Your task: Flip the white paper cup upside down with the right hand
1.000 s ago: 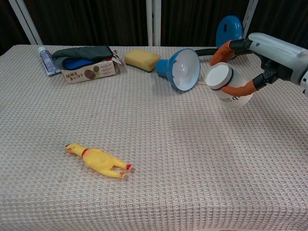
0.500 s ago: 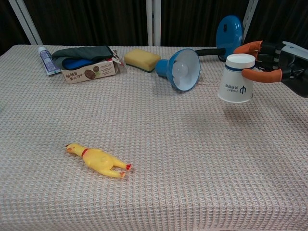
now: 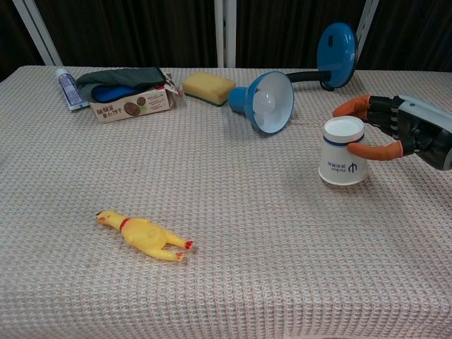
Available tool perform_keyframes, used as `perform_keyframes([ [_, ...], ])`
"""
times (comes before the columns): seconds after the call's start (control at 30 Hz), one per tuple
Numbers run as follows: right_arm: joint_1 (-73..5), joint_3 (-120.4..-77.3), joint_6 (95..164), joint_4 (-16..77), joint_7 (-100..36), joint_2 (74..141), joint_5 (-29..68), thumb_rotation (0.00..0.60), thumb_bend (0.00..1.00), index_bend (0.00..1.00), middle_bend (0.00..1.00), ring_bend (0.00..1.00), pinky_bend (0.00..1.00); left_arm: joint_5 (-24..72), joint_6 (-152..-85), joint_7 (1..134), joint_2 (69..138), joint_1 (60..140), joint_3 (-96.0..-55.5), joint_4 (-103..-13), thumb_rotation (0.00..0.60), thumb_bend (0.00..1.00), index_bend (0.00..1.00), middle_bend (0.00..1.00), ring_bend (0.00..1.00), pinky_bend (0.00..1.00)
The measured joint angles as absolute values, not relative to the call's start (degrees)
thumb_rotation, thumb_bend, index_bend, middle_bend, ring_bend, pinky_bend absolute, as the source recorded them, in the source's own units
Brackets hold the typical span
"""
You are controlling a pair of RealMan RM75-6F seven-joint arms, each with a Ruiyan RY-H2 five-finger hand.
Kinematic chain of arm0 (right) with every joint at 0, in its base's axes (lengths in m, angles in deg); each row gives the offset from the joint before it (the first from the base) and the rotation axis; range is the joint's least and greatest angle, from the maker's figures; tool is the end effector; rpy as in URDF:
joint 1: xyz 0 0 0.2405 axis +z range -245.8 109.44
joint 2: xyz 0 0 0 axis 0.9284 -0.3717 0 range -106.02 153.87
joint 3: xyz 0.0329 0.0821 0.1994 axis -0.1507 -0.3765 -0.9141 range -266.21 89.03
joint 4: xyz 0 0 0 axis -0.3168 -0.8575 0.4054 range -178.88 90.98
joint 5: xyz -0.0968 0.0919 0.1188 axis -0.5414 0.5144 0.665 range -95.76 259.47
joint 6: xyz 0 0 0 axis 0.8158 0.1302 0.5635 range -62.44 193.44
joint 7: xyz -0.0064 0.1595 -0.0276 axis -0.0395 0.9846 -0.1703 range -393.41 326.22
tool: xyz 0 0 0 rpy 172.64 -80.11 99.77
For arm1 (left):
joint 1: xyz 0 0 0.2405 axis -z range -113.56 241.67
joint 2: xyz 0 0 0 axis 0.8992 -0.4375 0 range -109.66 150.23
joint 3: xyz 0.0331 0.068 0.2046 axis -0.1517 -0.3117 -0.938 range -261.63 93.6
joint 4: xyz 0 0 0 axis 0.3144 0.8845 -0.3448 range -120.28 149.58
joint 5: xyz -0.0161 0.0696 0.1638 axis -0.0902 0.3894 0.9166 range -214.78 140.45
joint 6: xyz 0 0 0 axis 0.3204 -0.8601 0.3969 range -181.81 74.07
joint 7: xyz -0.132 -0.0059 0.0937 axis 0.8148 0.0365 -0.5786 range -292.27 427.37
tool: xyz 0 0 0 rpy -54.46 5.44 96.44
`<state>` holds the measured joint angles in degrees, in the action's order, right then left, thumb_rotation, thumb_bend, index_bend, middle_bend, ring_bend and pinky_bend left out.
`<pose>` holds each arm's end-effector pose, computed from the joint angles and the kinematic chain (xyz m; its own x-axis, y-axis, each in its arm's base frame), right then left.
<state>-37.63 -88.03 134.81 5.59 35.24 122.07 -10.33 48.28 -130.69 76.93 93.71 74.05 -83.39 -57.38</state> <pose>-0.2141 -0.3002 0.0056 -0.4319 -0.4540 0.7793 -0.8361 -0.1224 -0.5347 -0.3083 0.2162 0.1339 0.4257 0.1288 0.8956 0.9047 -0.0406 -0.4242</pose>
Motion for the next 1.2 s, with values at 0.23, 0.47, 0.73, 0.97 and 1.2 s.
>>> perform_keyframes([
  [0.23,-38.0,-87.6,134.7,5.0,34.3,121.8,-10.2,0.6,0.24,0.46,0.44,0.09,0.01,48.2,-130.8,76.8,93.7,74.0,-83.4,-57.5,0.6,0.07,0.0,0.0,0.0,0.05],
  [0.47,-38.1,-85.9,133.1,5.7,32.6,119.6,-10.9,0.6,0.23,0.23,0.32,0.02,0.01,48.1,-130.6,76.4,93.6,74.1,-83.4,-57.7,0.6,0.07,0.0,0.0,0.0,0.05],
  [0.73,-38.7,-84.5,134.7,6.6,31.1,117.9,-12.5,0.6,0.17,0.0,0.03,0.0,0.0,48.3,-131.0,75.8,93.2,74.1,-83.3,-58.7,0.6,0.07,0.0,0.0,0.0,0.05],
  [0.97,-41.9,-84.3,142.4,9.8,25.6,114.0,-13.3,0.6,0.11,0.0,0.0,0.0,0.0,48.5,-131.6,75.4,92.7,74.1,-83.2,-59.5,0.6,0.07,0.0,0.0,0.0,0.05],
  [1.2,-45.4,-85.2,146.7,13.3,11.4,109.8,-12.1,0.6,0.06,0.0,0.0,0.0,0.0,48.5,-132.3,75.1,92.4,73.9,-83.0,-60.4,0.6,0.07,0.0,0.0,0.0,0.05],
])
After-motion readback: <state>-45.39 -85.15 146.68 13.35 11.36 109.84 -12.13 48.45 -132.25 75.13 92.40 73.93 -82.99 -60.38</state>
